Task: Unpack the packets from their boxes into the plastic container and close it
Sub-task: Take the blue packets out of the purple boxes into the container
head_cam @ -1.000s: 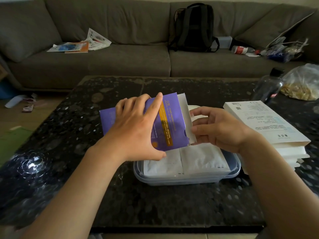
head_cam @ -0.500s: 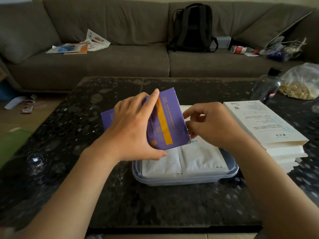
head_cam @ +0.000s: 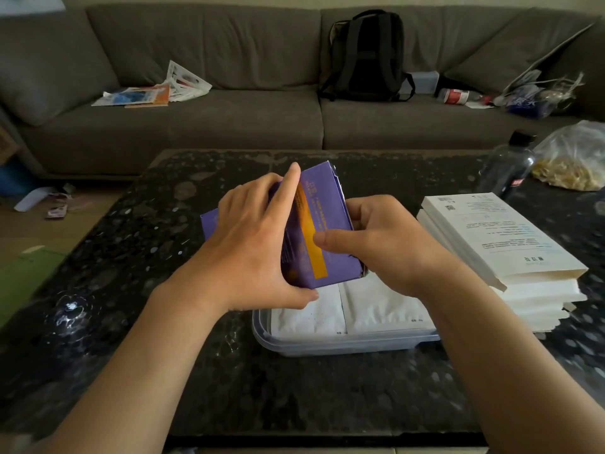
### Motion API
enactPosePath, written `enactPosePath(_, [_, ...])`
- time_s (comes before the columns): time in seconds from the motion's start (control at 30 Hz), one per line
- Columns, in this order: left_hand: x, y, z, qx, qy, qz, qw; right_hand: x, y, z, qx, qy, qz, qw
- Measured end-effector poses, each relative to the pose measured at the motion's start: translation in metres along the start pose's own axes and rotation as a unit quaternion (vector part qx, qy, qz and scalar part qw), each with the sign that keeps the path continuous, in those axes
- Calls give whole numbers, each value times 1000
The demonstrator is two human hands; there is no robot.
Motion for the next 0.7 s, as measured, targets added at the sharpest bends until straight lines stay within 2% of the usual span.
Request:
enactPosePath(0.13, [-1,1,-2,11,-16,-1,1000,2,0,5,80,-28,21,996])
enactPosePath(0.27, [-2,6,-3,-5,-31,-8,999,2,4,14,93,-38,24,995])
enactPosePath(0.37, [-4,6,-8,-40,-31,-4,999,-1,2,10,159,-91,60,981])
enactPosePath(0.43, [-6,3,-11,-45,-19,5,999,-2,2,4,170,-86,94,977])
enactPosePath(0.5, [-8,0,-13,-32,-14,13,999,-1,0,-2,24,-41,93,995])
enactPosePath(0.57, [-9,-2,-12,-23,-14,16,999,-3,-7,-6,-146,21,60,987])
enactPosePath(0.7, [-9,-1,-9,-29,-14,24,999,-7,-18,-11,-202,142,12,969])
Point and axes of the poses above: each hand's wrist, its own x-axis towards the middle knuckle, its own z-axis out of the palm, y = z × x, the point moved 1 cm from there along x, towards the middle knuckle, and after that the axes turned 6 degrees about -x, right-handed, at the moved point
